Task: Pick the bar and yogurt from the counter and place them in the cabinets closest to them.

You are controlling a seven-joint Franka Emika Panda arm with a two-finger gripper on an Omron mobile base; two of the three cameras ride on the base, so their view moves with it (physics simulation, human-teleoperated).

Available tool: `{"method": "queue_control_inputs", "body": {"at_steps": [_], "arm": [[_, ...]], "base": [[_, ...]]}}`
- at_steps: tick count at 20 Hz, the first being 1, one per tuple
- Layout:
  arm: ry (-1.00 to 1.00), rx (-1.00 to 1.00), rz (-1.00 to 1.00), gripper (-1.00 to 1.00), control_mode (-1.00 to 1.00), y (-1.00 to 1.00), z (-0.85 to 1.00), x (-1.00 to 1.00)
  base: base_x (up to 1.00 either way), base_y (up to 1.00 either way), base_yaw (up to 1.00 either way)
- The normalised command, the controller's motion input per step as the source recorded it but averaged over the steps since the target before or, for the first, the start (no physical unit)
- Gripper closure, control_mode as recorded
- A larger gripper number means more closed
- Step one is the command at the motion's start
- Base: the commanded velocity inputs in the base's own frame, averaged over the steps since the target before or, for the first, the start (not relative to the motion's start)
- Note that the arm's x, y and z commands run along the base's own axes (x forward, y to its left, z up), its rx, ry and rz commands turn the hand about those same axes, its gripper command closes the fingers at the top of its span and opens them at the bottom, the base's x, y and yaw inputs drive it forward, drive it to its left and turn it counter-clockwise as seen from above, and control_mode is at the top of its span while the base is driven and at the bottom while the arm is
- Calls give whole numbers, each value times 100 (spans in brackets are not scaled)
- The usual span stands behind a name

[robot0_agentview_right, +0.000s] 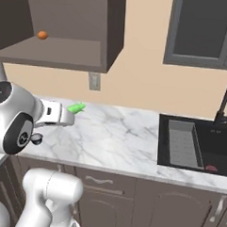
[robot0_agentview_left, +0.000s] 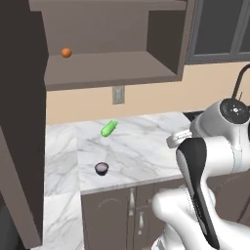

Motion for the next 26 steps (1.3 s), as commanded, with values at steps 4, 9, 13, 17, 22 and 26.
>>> {"method": "queue_control_inputs", "body": {"at_steps": [4,9,13,17,22,26], "arm": [[0,0,0,-100,100,0,0,0],[0,0,0,-100,100,0,0,0],[0,0,0,-100,100,0,0,0],[0,4,0,-100,-100,7,0,0],[0,4,0,-100,-100,30,-1,0],[0,2,0,-100,-100,44,-2,0]], "base": [[37,31,-2],[20,39,0],[6,33,0],[0,0,0],[0,0,0],[0,0,0]]}}
